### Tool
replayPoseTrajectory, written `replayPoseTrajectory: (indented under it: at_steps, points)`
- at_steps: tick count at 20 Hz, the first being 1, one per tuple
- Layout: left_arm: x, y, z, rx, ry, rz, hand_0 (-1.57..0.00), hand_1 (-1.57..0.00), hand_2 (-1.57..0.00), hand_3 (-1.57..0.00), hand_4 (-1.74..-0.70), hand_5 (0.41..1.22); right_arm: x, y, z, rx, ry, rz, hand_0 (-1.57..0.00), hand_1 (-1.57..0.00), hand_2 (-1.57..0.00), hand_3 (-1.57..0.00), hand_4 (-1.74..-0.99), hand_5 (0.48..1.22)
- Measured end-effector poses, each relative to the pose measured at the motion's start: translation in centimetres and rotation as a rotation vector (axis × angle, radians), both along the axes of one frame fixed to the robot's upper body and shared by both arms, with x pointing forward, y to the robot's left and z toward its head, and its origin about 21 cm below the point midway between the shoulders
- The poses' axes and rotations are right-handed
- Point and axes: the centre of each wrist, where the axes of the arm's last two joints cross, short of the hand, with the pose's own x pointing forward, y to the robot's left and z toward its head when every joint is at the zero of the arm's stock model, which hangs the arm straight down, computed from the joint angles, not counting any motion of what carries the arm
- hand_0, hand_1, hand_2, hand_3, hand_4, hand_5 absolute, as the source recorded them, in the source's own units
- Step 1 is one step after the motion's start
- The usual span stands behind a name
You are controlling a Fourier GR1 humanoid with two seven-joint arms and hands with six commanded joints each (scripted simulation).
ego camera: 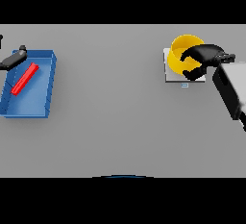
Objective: Pick up the red beaker and tilt it to pour out 1 green nut into yellow bowl. Pick up the yellow bowl and place it on the metallic measuring scale.
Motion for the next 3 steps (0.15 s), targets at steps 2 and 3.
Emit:
replayPoseTrajectory:
  at_steps: [2, 3]
  points:
    - [0.11, -0.61, -0.35, -0.015, -0.009, -0.011, 0.0, 0.0, 0.0, 0.0, -0.82, 0.734, 0.22, -0.16, 0.27, -0.011, 0.013, 0.004, -0.07, -0.06, -0.14, -0.37, -1.316, 0.735]
    - [0.14, -0.31, -0.17, -0.021, -0.005, -0.002, 0.0, 0.0, 0.0, 0.0, -0.82, 0.734, 0.31, 0.02, 0.08, -0.018, 0.015, -0.003, -0.05, -0.05, -0.12, -0.35, -1.308, 0.733]
